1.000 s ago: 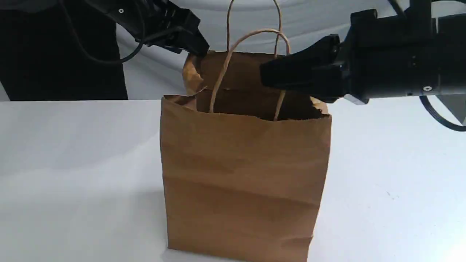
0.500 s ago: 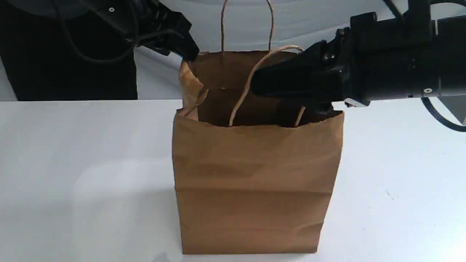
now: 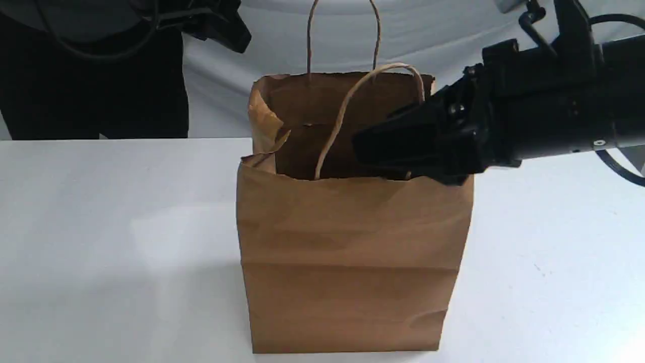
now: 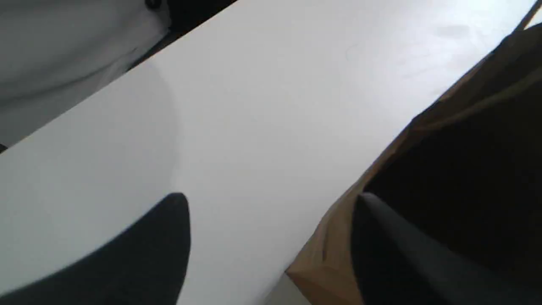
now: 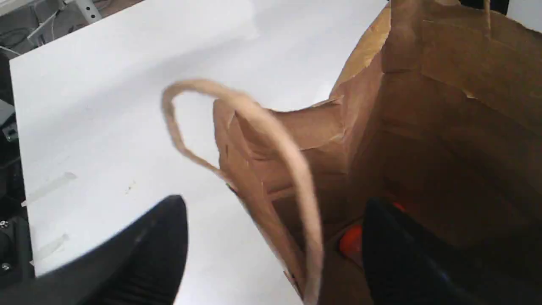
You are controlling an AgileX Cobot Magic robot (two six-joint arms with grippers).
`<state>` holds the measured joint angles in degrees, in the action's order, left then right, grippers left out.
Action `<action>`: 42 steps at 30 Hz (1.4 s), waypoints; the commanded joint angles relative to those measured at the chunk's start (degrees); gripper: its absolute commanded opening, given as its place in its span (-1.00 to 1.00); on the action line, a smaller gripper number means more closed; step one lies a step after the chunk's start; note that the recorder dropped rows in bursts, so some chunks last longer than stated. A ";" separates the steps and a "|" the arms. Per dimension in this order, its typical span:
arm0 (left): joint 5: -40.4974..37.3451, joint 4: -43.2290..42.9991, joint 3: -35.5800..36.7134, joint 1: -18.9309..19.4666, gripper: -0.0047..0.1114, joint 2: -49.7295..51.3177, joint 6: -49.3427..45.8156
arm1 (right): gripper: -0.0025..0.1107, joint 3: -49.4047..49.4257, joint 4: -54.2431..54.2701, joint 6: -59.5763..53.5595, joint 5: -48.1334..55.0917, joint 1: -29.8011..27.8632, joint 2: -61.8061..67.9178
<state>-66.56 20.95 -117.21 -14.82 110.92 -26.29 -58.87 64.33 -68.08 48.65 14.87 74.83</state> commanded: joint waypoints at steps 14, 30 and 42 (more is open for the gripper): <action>-3.41 1.01 -0.24 -0.02 -0.46 -5.94 0.88 | -0.22 0.42 -20.68 13.58 2.11 -0.09 -14.64; -1.40 17.81 14.36 -0.15 -0.92 -27.14 -8.48 | -0.96 0.42 -26.99 23.75 3.09 -0.09 -33.44; 23.18 27.58 61.13 -0.15 -0.92 -55.63 -12.54 | -0.96 4.71 -38.87 34.31 2.61 -0.09 -46.23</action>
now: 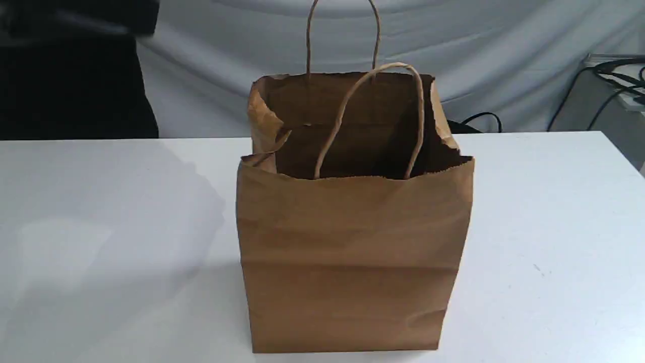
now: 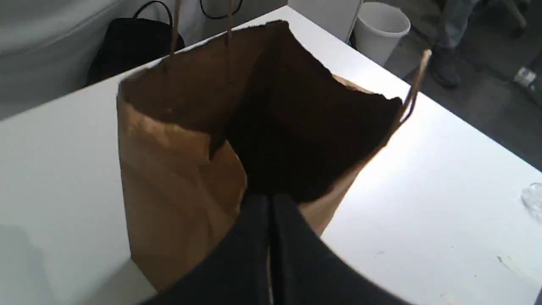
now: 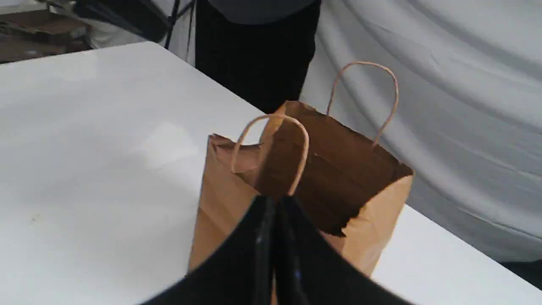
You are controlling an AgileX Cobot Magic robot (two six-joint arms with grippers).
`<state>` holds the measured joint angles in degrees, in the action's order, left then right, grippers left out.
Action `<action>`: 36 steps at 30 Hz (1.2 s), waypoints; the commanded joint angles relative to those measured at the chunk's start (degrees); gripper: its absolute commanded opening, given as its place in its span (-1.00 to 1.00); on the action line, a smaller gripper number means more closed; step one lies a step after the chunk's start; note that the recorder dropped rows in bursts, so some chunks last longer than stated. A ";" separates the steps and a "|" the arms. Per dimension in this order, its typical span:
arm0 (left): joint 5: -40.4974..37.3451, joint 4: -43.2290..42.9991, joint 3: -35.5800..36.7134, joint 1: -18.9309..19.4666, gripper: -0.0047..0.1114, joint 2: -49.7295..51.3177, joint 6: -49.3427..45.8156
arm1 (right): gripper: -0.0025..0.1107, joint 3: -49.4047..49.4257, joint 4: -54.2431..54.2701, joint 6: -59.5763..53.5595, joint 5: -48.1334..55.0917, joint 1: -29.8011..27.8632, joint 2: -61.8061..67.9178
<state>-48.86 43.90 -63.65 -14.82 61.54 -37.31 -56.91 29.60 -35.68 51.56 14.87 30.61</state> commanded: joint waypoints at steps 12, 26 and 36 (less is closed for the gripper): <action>20.74 11.20 30.79 -0.15 -0.92 -35.79 -2.35 | -0.96 17.41 -0.82 8.31 -7.83 -0.09 -10.35; 20.22 10.53 36.72 -0.15 -0.92 -46.42 -1.76 | -0.96 17.88 1.55 8.31 -7.30 -0.09 -10.35; 20.22 10.53 36.72 -0.15 -0.92 -46.42 -1.76 | -0.96 17.88 1.55 8.31 -7.43 -0.09 -10.35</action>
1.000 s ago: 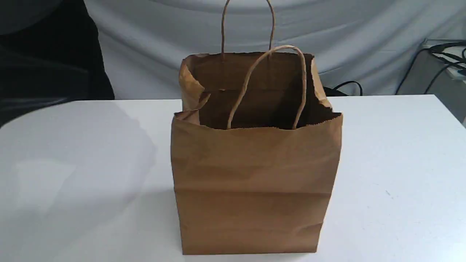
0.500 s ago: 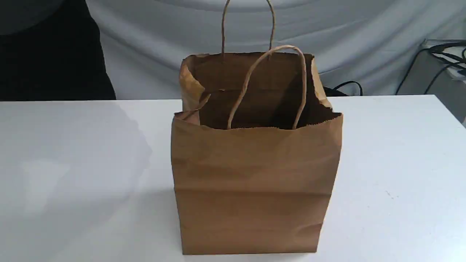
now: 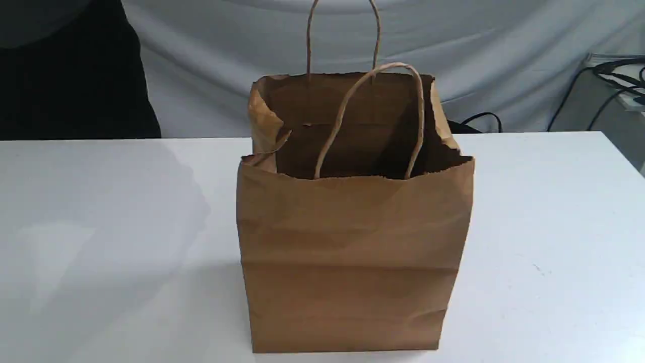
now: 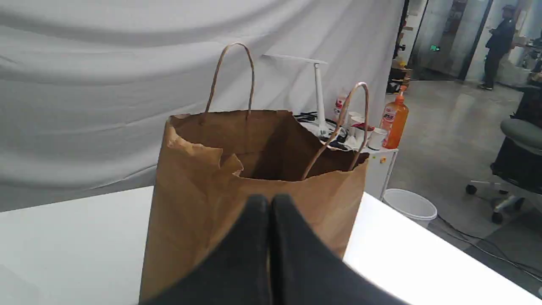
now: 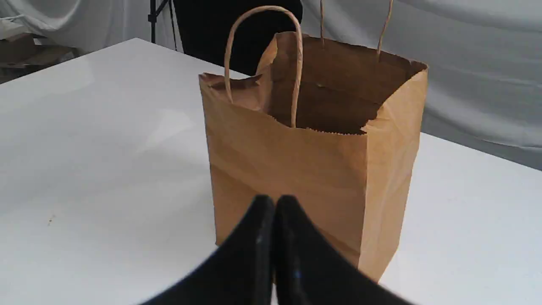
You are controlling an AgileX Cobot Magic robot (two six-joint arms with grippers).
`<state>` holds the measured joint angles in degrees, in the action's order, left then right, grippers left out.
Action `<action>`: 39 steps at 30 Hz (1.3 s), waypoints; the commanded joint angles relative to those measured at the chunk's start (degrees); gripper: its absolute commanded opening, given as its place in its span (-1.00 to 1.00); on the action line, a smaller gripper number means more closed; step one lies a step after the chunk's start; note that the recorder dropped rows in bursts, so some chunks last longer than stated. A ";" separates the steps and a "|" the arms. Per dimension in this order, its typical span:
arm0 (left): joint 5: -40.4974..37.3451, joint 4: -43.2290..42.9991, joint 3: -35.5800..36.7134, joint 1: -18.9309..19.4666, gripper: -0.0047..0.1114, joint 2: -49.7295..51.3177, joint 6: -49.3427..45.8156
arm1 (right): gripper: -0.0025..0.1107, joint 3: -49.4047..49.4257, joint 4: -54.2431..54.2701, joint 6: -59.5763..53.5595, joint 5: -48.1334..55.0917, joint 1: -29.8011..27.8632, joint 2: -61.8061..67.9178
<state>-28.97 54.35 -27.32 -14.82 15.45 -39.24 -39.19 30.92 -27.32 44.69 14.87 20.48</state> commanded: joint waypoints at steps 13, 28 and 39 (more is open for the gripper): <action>0.33 0.08 0.40 -0.15 -0.92 -0.31 -0.25 | -0.96 4.77 -0.34 -0.69 -17.26 -1.51 -2.40; 0.33 0.08 0.40 -0.15 -0.92 -0.31 -0.25 | -0.96 31.99 23.92 -24.98 -36.54 -12.34 -20.48; 0.53 0.08 0.40 -0.15 -0.92 -0.77 -0.24 | -0.96 32.36 23.63 -25.24 -37.81 -12.09 -20.48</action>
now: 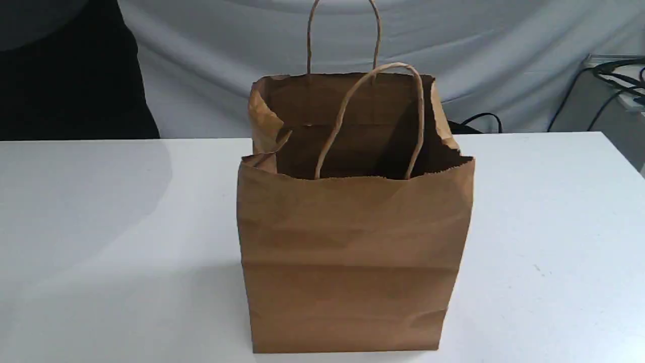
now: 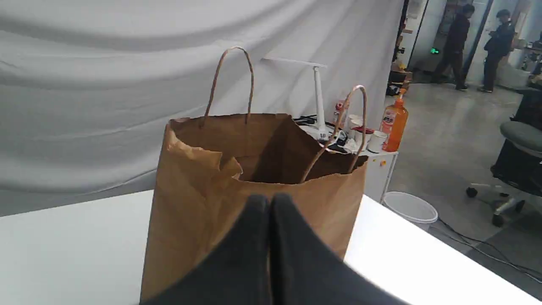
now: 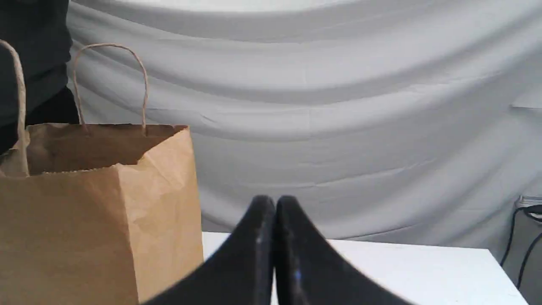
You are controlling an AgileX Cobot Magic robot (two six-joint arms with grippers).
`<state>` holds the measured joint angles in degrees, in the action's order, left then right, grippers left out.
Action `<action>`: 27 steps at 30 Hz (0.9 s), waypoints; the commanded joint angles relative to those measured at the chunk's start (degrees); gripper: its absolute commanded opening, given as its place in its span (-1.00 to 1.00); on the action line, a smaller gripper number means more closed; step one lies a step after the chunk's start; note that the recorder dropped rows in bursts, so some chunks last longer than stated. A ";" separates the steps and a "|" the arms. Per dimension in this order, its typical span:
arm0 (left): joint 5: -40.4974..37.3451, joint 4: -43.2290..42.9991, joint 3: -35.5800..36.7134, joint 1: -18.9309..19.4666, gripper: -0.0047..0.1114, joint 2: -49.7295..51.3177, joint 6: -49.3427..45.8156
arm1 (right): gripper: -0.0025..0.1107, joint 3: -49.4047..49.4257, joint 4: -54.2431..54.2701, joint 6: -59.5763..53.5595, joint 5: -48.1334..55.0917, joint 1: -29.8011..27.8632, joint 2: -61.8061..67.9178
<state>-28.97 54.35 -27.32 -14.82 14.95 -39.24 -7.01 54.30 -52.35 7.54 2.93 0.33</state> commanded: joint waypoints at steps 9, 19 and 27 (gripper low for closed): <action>0.53 0.08 0.40 -0.15 -0.92 -0.27 -0.24 | -0.96 0.87 -32.99 23.08 1.83 -0.15 -0.33; 0.53 0.08 0.40 -0.15 -0.92 -0.27 -0.24 | -0.96 7.01 -57.13 49.34 -1.05 -0.15 -0.33; 0.53 0.08 0.40 -0.15 -0.92 -0.27 -0.24 | -0.96 7.01 -57.77 49.34 0.89 -0.15 -0.33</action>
<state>-28.97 54.35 -27.32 -14.82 14.95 -39.24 -0.20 -2.82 -3.34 8.12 2.93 0.33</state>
